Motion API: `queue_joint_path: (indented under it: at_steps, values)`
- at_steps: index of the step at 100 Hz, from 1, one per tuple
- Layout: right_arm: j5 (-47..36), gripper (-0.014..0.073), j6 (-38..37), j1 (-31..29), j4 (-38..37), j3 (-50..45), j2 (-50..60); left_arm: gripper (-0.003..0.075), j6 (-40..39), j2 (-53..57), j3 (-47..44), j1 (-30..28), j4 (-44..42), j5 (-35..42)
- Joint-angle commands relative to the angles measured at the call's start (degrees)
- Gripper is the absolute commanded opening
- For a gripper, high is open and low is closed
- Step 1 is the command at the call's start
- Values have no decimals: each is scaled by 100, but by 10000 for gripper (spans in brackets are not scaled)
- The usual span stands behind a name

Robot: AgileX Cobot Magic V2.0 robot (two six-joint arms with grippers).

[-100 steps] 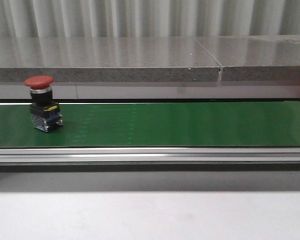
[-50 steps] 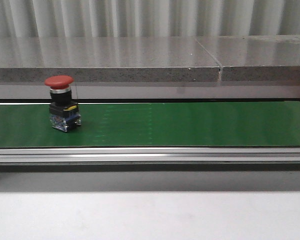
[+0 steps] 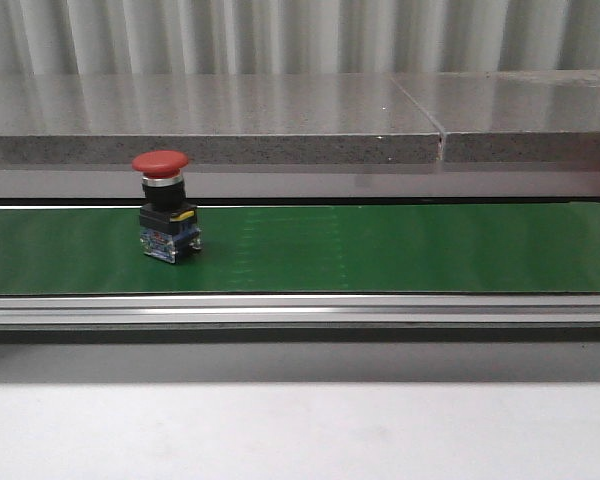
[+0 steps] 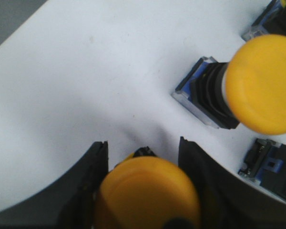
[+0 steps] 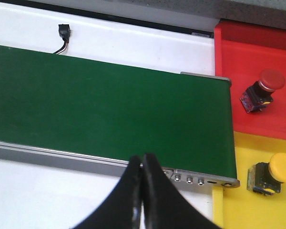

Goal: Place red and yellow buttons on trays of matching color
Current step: 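Grasp a yellow push-button from the table with the left gripper, then carry the yellow button over the belt and release it there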

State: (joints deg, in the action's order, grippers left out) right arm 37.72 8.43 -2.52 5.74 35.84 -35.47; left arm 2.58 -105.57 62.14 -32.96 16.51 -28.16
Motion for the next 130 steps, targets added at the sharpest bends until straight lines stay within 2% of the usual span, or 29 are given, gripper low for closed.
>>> queue_joint_path:
  at_steps: [1, 4, 52, 74, 107, 130]
  values:
    - [-348, -69, 53, 25, 7, 141, 2, 0, -59, 313, 160, -7, 60, 130]
    - [-348, -69, 53, 25, 7, 141, 2, -20, -59, 345, 160, -7, 60, 115]
    - [-348, -69, 53, 25, 7, 141, 2, -20, -59, 1600, 160, 124, 60, -387]
    - [-348, -69, 53, 25, 7, 141, 2, -20, 24, 2248, 160, 931, -147, -613]
    - [-348, -69, 53, 25, 7, 141, 2, -20, 24, 2235, 160, 2401, -785, -660]
    - [-348, -69, 53, 25, 7, 141, 2, -20, 24, 2235, 160, 2624, -1008, -508]
